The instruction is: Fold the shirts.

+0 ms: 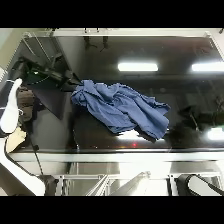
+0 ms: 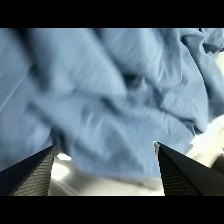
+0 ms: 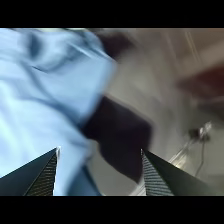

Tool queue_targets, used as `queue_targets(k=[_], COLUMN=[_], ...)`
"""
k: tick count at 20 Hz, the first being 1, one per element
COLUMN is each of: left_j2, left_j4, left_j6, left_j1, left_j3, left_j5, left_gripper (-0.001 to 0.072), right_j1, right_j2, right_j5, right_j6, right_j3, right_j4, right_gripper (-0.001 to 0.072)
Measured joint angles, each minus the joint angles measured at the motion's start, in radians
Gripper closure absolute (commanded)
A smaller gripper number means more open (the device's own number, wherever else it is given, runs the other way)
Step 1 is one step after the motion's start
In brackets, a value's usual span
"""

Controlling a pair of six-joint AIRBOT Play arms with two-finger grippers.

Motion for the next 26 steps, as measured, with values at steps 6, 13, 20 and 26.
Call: queue_targets(k=[6,13,20,26], left_j2=[-0.109,-0.151,-0.156,-0.174], left_j4=[0.016,0.022,0.128,0.229], left_j6=[0.009,-0.002,-0.009,-0.008], left_j1=[-0.156,-0.224,-0.311,-0.405], left_j3=[0.200,0.179,0.169,0.169], left_j5=[-0.069,-0.126,-0.151,-0.185], left_gripper=[0.0010,0.0010,0.0010,0.0191], right_j1=[0.064,0.278,0.359,0.345], right_j2=[-0.019,-0.231,-0.328,-0.334], right_j5=[-0.087,-0.163,-0.130,-0.072], right_j6=[-0.051,-0.275,-0.384,-0.407], right_j3=[-0.116,-0.098,-0.024,-0.013], right_j4=[0.144,0.552,0.700,0.715], right_gripper=[0.0129,0.0180,0.0626,0.0627])
